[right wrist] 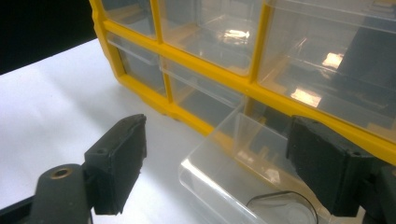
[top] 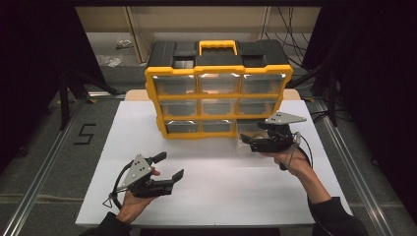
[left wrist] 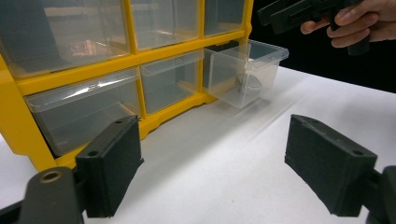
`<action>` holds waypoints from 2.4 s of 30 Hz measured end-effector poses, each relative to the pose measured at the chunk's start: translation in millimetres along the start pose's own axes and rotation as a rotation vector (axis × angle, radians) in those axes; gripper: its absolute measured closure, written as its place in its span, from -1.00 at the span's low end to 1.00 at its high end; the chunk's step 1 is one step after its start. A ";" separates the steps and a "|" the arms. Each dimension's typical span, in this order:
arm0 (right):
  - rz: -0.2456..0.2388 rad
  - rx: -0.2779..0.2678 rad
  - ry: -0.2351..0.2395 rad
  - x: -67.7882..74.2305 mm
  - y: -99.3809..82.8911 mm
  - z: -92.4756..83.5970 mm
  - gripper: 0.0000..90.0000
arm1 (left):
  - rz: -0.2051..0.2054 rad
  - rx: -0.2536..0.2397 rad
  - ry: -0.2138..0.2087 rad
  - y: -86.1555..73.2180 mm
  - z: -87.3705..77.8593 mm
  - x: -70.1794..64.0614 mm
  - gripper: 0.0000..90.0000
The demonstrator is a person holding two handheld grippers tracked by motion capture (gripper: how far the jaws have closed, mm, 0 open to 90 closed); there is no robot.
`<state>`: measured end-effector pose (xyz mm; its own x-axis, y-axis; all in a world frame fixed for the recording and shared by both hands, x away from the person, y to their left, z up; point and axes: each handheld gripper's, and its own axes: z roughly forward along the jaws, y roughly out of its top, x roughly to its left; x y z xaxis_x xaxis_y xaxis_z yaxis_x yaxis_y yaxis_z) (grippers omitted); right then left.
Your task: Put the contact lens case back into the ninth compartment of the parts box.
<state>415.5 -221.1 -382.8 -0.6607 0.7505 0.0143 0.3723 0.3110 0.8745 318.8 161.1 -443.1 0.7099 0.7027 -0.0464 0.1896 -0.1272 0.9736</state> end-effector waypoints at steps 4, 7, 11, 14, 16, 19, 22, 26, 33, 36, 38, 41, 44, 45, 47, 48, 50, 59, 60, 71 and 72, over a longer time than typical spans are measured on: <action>0.009 -0.012 -0.001 2.8 -0.3 -0.6 -0.54 | -0.002 0.000 -0.001 0.0 0.1 0.0 -0.61; 0.007 -0.019 0.003 5.6 -1.2 -1.0 -0.55 | -0.001 -0.001 -0.001 0.1 0.1 0.1 -0.61; 0.010 -0.032 0.005 9.9 -3.0 -0.9 -0.55 | -0.001 0.001 -0.002 0.0 0.5 -0.2 -0.61; 0.009 -0.034 0.009 13.9 -6.0 0.4 -0.55 | -0.001 0.000 -0.001 0.0 0.5 -0.2 -0.61; 0.001 -0.037 0.005 16.5 -8.1 1.4 -0.55 | -0.002 0.000 -0.002 0.1 0.4 0.0 -0.61; -0.012 -0.039 0.011 20.1 -10.8 1.6 -0.55 | -0.002 0.000 -0.002 0.1 0.7 -0.2 -0.61; -0.014 -0.055 0.012 23.2 -12.7 0.5 -0.55 | -0.001 0.000 -0.001 0.0 0.5 -0.4 -0.61; -0.010 -0.074 0.013 26.0 -14.9 -1.6 -0.55 | -0.001 0.001 -0.001 0.1 0.3 0.2 -0.61; -0.030 -0.077 0.012 32.8 -24.1 -3.2 -0.55 | -0.002 0.000 -0.001 0.0 0.5 -0.3 -0.61; -0.034 -0.084 0.016 35.1 -26.6 -4.3 -0.55 | -0.003 -0.001 -0.001 0.0 0.4 -0.1 -0.61; -0.038 -0.083 0.016 36.3 -28.0 -5.0 -0.55 | -0.002 0.001 -0.001 0.0 0.5 0.1 -0.61; -0.039 -0.080 0.015 37.9 -31.2 -5.7 -0.55 | -0.002 0.000 -0.003 0.0 0.6 -0.3 -0.61; -0.038 -0.082 0.019 38.8 -33.9 -6.9 -0.54 | -0.003 0.000 -0.002 -0.1 0.8 -0.2 -0.61; -0.036 -0.083 0.018 39.4 -34.8 -7.2 -0.54 | -0.004 0.001 -0.002 0.0 0.7 -0.1 -0.61; -0.038 -0.078 0.020 40.3 -36.5 -7.8 -0.54 | -0.002 0.001 -0.002 -0.1 0.5 -0.2 -0.61; -0.039 -0.077 0.020 40.7 -37.4 -7.6 -0.54 | -0.002 0.001 -0.002 -0.1 0.6 -0.3 -0.61; -0.040 -0.071 0.023 41.1 -38.8 -7.8 -0.54 | -0.002 0.000 -0.001 -0.2 0.8 -0.4 -0.61; -0.033 -0.067 0.029 42.5 -43.2 -10.7 -0.54 | -0.001 0.000 -0.001 -0.2 0.7 -0.4 -0.61; -0.031 -0.062 0.031 42.5 -43.9 -11.0 -0.54 | -0.001 0.001 -0.001 -0.3 0.8 -0.4 -0.61; -0.017 -0.015 0.039 41.7 -51.6 -8.9 -0.54 | 0.000 0.001 -0.001 -0.3 0.7 -0.5 -0.61; -0.016 -0.016 0.039 41.5 -52.2 -8.4 -0.54 | -0.001 0.001 -0.001 -0.3 0.7 -0.5 -0.61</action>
<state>363.1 -211.1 -423.8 -0.6913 0.7223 0.0193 0.3517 0.3130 0.8822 318.9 160.3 -443.6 0.7106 0.7020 -0.0474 0.1905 -0.1272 0.9734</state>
